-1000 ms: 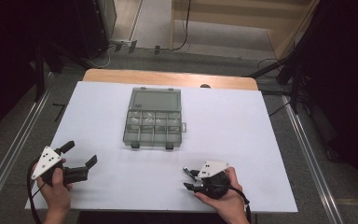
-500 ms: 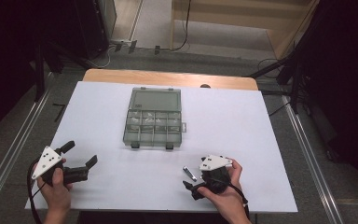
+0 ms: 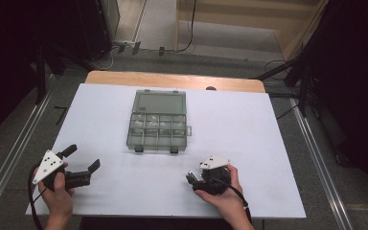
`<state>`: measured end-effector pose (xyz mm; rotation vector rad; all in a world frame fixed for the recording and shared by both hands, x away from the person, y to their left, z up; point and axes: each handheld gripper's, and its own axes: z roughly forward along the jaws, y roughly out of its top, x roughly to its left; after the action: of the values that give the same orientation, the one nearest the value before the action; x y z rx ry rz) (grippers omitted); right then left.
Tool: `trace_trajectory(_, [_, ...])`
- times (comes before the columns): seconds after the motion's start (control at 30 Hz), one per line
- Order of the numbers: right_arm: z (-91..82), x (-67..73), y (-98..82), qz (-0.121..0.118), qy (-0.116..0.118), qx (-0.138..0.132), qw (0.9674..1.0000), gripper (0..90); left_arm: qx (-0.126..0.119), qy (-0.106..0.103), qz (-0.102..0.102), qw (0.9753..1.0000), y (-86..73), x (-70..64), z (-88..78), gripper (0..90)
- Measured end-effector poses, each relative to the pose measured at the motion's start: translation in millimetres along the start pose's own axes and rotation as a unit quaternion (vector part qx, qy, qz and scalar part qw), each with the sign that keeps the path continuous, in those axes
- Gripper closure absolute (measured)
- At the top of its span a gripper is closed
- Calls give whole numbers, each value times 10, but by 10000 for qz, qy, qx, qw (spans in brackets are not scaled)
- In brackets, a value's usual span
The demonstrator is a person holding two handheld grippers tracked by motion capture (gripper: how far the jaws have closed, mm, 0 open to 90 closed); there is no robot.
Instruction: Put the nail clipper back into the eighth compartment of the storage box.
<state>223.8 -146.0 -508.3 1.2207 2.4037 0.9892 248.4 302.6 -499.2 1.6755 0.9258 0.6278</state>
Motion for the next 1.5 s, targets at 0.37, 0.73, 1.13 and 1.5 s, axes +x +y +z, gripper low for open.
trace_trajectory(0.37, [97,50,-17,-110,60,-18,9999,649,4,-6,1,10000,0,-1,0,0])
trace_trajectory(0.73, [117,37,-73,-155,141,-195,9996,806,4,7,-5,10000,0,-4,1,0])
trace_trajectory(1.13, [65,6,-52,-148,142,-277,9994,809,-13,2,-28,10000,-2,5,-9,0])
trace_trajectory(1.5, [-112,-58,14,0,120,-595,9982,809,-23,11,-61,10000,-4,5,-13,0])
